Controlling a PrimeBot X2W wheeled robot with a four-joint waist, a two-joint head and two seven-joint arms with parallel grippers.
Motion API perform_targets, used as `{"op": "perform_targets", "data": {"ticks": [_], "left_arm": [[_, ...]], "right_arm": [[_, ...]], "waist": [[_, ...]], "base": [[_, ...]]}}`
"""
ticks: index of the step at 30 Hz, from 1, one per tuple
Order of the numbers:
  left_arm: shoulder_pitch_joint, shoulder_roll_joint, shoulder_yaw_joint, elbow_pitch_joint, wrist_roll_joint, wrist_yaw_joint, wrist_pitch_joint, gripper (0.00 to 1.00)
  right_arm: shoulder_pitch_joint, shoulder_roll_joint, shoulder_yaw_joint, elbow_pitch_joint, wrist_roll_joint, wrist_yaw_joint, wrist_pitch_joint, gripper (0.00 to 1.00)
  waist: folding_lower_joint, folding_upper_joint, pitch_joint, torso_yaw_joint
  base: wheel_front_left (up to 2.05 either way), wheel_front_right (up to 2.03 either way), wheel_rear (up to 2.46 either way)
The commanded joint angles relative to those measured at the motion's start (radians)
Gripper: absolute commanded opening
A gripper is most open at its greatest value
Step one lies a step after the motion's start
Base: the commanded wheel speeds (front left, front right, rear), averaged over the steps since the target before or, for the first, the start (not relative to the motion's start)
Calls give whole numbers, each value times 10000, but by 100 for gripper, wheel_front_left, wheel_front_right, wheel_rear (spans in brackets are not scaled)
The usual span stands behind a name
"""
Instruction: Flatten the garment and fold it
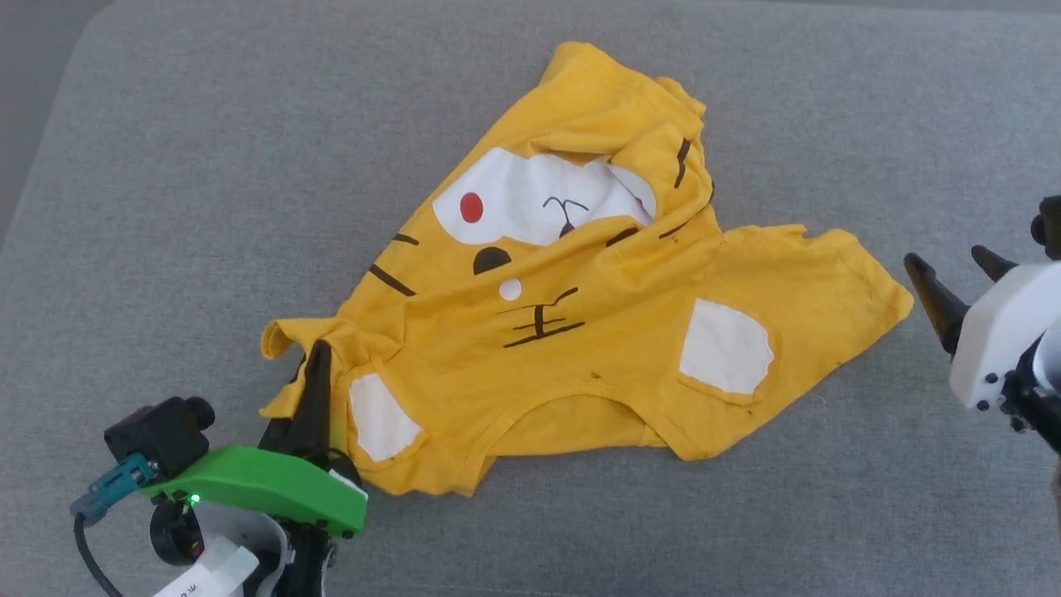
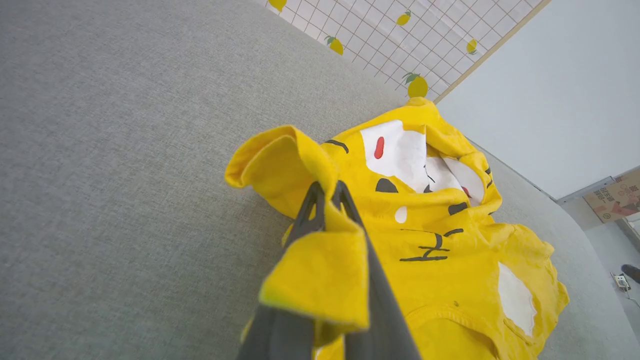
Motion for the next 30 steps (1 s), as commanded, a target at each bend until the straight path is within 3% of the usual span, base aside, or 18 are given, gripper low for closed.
{"op": "perform_targets", "data": {"ticks": [1, 7, 23, 25, 27, 30], "left_arm": [[-202, 11, -58, -47, 16, -81, 8, 0], [-399, -9, -248, -60, -23, -112, 42, 0], [-768, 39, -485, -93, -96, -95, 284, 0], [-791, 29, -468, -107, -183, -69, 313, 0], [-807, 30, -443, -102, -238, -62, 321, 0], [-818, 29, -391, 3, -336, -61, 305, 0]], "right_arm": [[-287, -298, 124, 134, 158, -13, 418, 100], [-671, -1101, 399, 848, 511, -13, 1275, 100], [-672, -1826, 1858, 2428, 1657, -13, 956, 100], [-689, -1876, 2194, 2441, 1919, -13, 1155, 35], [-710, -2039, 2517, 2322, 2113, -13, 1288, 0], [-730, -2167, 2600, 2186, 2369, -13, 1150, 0]], "waist": [[0, 0, 355, -55], [0, 0, 707, 209], [0, 0, 1394, 803], [0, 0, 1444, 799], [0, 0, 1458, 771], [0, 0, 1349, 705]], "base": [[0, 0, 0], [0, 0, 0], [0, 0, 0], [0, 0, 0], [0, 0, 0], [0, 0, 0]]}}
